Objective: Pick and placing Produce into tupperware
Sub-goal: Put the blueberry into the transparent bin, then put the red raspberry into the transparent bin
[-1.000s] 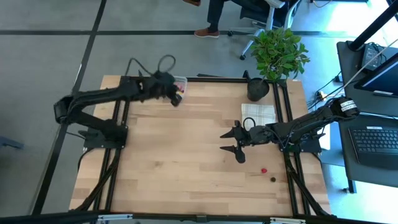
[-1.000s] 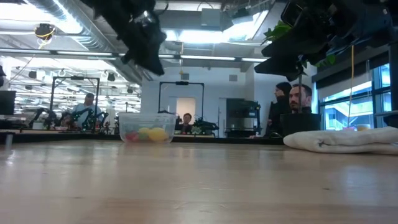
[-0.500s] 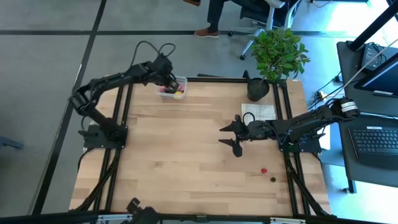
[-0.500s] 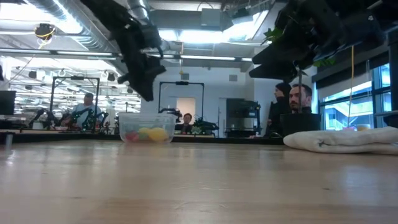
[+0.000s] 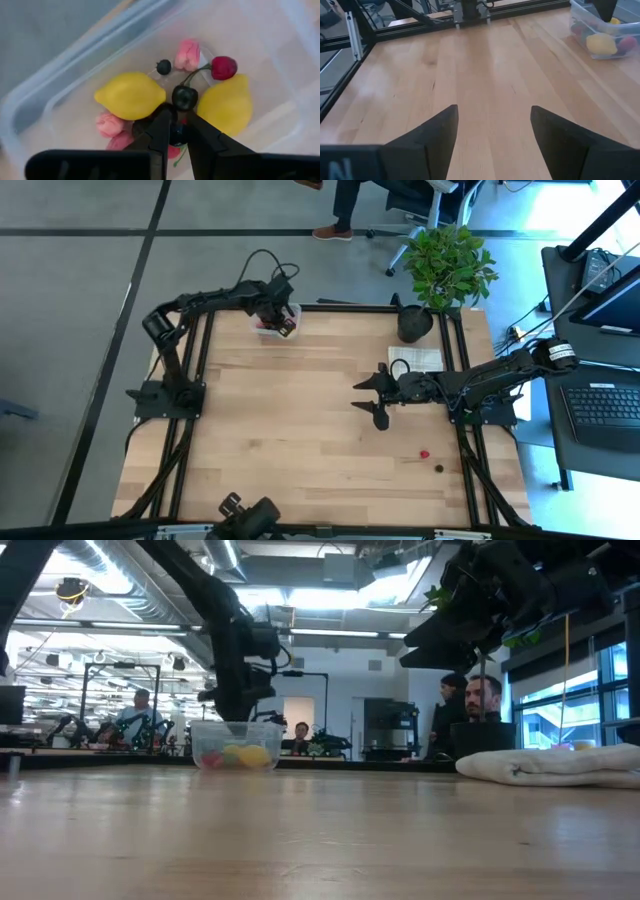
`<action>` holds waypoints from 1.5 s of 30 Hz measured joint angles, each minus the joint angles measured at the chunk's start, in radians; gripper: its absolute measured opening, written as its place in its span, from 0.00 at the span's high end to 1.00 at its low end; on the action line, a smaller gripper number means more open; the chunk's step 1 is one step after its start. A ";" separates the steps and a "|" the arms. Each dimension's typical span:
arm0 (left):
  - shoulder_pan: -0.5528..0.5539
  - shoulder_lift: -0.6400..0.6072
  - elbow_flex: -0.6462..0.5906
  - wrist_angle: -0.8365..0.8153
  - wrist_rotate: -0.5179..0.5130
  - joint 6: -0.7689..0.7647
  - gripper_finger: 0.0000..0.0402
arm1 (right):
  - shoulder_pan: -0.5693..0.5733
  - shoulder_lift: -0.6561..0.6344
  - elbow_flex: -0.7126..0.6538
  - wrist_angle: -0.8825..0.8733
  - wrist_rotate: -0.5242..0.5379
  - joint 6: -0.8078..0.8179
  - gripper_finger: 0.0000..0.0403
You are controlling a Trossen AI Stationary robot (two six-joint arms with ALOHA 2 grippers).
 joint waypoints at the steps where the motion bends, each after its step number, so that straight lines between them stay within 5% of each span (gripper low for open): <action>1: 0.000 0.011 0.000 0.002 0.000 0.000 0.90 | 0.000 0.000 0.000 0.000 0.000 0.000 0.38; 25: -0.005 0.019 0.000 0.015 -0.001 0.039 0.69 | 0.000 0.000 0.000 -0.008 0.000 0.004 0.38; 36: -0.140 -0.321 -0.017 0.160 0.063 0.144 0.74 | 0.002 0.000 0.000 -0.069 -0.004 0.086 0.38; 45: -0.467 -0.627 -0.314 0.565 0.125 0.161 0.79 | 0.007 0.000 0.001 -0.149 -0.010 0.152 0.38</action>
